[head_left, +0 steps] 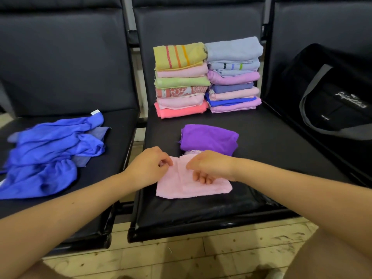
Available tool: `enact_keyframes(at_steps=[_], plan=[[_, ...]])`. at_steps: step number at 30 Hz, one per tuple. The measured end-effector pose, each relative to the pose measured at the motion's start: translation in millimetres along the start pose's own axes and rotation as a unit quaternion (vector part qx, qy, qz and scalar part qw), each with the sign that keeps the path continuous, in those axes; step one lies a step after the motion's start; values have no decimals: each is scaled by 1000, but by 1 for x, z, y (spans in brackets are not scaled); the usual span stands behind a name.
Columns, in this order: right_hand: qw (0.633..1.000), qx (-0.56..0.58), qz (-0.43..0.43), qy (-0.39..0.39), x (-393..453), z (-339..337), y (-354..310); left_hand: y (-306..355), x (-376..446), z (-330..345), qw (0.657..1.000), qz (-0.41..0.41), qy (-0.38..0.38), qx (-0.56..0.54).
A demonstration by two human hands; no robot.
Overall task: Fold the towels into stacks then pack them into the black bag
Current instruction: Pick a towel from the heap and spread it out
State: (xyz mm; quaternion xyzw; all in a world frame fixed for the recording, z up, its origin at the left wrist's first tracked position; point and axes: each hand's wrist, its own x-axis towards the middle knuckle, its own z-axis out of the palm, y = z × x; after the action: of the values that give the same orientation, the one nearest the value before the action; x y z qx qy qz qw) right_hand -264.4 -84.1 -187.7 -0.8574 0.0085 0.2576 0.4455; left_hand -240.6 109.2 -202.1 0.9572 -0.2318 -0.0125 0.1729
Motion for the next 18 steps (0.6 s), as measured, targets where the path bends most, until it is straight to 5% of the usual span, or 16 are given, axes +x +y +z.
enact_keyframes(at_steps=[3, 7, 9, 13, 18], plan=[[983, -157, -24, 96, 2, -11, 7, 1, -2, 5, 1000, 15, -2, 15], [902, -401, 31, 157, -4, -29, 26, 1, 0, 12, 999, 19, 2, 33], [921, -361, 78, 121, -5, -33, 34, 1, 1, 13, 999, 22, -3, 40], [985, -100, 88, 113, -1, -31, 40, 3, 5, 11, 998, 17, -29, 45], [981, 107, 64, 150, 7, -32, 16, 2, 10, 1, 995, -51, -47, -65]])
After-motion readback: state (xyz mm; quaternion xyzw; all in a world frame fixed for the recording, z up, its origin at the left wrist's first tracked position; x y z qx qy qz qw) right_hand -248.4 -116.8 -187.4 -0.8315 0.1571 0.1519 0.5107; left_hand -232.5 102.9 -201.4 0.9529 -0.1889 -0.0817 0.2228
